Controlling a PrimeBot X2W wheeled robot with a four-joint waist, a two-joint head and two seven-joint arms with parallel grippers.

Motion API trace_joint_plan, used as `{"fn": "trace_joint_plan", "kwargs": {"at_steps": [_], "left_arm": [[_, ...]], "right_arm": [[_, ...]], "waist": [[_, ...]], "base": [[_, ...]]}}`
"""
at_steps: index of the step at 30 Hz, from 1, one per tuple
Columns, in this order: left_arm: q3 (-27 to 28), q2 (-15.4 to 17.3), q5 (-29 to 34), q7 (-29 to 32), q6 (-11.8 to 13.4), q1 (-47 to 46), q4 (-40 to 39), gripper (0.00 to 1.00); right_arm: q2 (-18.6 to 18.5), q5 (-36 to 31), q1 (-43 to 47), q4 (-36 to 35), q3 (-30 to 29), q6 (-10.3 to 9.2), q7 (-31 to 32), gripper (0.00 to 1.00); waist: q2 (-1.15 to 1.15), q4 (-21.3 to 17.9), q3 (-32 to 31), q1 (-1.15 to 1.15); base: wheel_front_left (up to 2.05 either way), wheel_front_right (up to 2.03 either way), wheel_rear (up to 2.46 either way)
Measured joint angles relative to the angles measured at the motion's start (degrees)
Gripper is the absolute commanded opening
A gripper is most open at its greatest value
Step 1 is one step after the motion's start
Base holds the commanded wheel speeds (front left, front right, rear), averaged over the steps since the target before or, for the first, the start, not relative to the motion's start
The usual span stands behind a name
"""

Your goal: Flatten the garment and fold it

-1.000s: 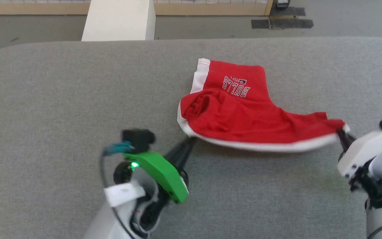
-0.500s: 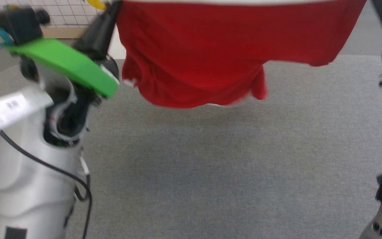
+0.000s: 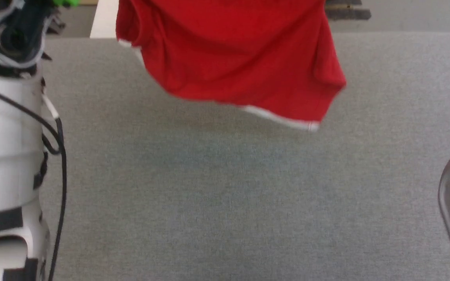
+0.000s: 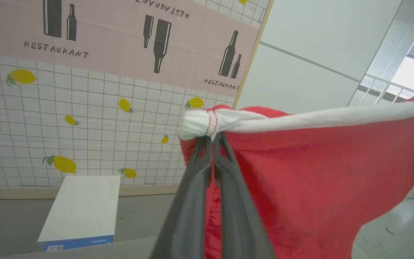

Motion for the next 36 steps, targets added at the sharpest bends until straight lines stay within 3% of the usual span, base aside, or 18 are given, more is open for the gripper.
{"fn": "trace_joint_plan", "kwargs": {"at_steps": [10,19,24,30,31,36], "left_arm": [[0.7,0.8,4.0,-5.3,0.9,-14.0,9.9,0.0],[-0.4,-0.5,5.2,-13.6,-2.5,-14.5,17.2,0.0],[-1.5,-1.9,3.3,-17.3,-4.7,-6.8,21.1,0.0],[-4.9,-2.2,1.1,-22.3,-5.7,4.8,21.5,0.0],[-8.2,-2.1,0.9,-25.1,-5.7,12.2,19.1,0.0],[-12.7,-1.7,0.1,-29.0,-5.8,25.1,15.9,0.0]], "right_arm": [[0.2,-13.0,-17.3,13.5,-1.3,0.0,-3.4,0.0],[0.2,-12.4,-16.9,16.2,0.2,0.0,-4.9,0.0],[0.2,-9.4,-4.4,11.4,1.8,0.0,-3.9,0.0],[0.2,-3.4,16.4,-3.4,1.9,0.0,-0.8,0.0],[0.2,-1.4,29.4,-11.7,1.3,0.0,0.2,0.0],[0.2,3.0,51.5,-22.8,-0.1,0.0,1.4,0.0]], "waist": [[0.0,-0.8,9.9,0.01],[0.0,-1.6,16.7,0.02],[0.0,-1.8,16.7,0.02],[0.0,-1.3,13.6,0.02],[0.0,-0.9,11.3,0.01],[0.0,-0.2,6.7,0.0]], "base": [[0.0,0.0,0.0],[0.0,0.0,0.0],[0.0,0.0,0.0],[0.0,0.0,0.0],[0.0,0.0,0.0],[0.0,0.0,0.0]]}}
